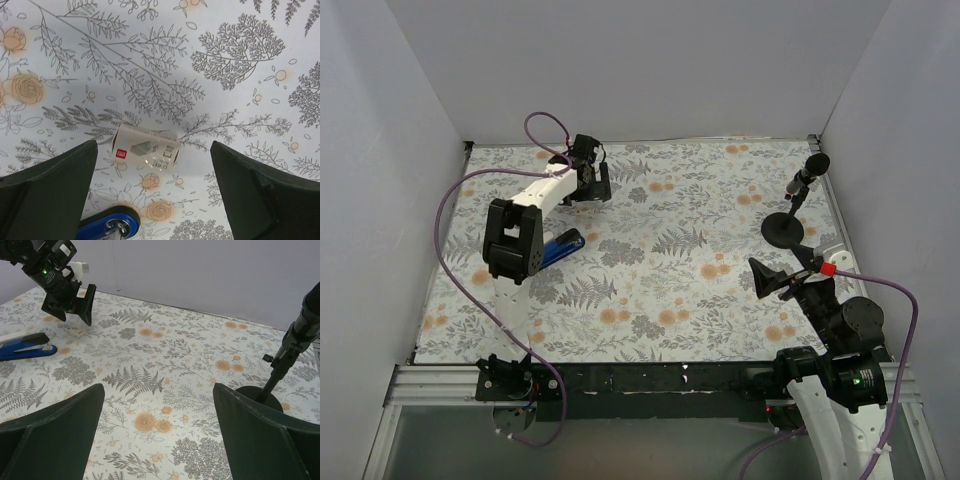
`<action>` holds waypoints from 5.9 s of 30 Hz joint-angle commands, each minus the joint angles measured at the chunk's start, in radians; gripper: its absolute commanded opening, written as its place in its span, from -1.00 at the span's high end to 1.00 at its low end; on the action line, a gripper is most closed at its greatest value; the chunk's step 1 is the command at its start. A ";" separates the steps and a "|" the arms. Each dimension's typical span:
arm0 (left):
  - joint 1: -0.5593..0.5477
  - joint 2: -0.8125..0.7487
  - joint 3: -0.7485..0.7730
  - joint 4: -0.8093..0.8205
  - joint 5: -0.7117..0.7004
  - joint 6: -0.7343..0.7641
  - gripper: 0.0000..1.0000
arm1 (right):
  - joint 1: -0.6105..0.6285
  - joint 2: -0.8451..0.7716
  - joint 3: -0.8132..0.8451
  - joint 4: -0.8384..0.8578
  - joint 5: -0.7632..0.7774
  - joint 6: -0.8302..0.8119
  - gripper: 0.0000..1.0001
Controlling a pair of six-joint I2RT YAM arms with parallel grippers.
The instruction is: Load the staples into the stapler
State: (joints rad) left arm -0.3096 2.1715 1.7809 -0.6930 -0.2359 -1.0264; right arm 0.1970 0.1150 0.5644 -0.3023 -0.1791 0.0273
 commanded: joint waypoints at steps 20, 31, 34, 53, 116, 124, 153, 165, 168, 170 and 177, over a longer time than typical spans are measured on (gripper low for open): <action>0.003 0.059 0.040 -0.065 0.006 0.012 -0.54 | 0.005 -0.021 0.002 0.000 0.010 0.013 -0.96; -0.094 -0.039 -0.069 -0.099 0.023 -0.052 -0.23 | 0.005 -0.031 -0.011 0.011 0.009 0.023 -0.96; -0.143 -0.062 -0.084 -0.097 0.009 -0.064 -0.14 | 0.005 -0.034 -0.012 0.009 0.010 0.026 -0.96; -0.574 -0.384 -0.541 -0.088 -0.049 -0.617 -0.18 | 0.004 0.181 -0.028 0.026 -0.291 0.109 -0.96; -0.758 -0.615 -0.976 0.641 0.319 0.606 -0.30 | 0.283 0.787 -0.284 0.391 -0.191 0.691 -0.40; -0.758 -0.590 -0.997 0.652 0.345 0.612 -0.12 | 0.309 0.850 -0.337 0.543 -0.201 0.757 -0.32; -0.758 -0.573 -0.996 0.606 0.376 0.620 0.43 | 0.412 1.143 -0.357 0.824 -0.172 0.818 -0.09; -0.758 -0.604 -1.008 0.615 0.368 0.614 0.43 | 0.429 1.213 -0.360 0.905 -0.214 0.823 0.15; -0.758 -0.605 -1.011 0.616 0.369 0.611 0.43 | 0.432 1.232 -0.360 0.933 -0.224 0.830 0.16; -0.758 -0.607 -1.012 0.616 0.369 0.608 0.43 | 0.433 1.242 -0.360 0.946 -0.227 0.832 0.16; -0.758 -0.613 -1.017 0.624 0.360 0.605 0.44 | 0.433 1.284 -0.365 0.973 -0.224 0.830 0.31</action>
State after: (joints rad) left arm -1.0687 1.5970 0.7750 -0.0673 0.1310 -0.4202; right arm 0.6243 1.3716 0.2131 0.6258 -0.4026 0.8619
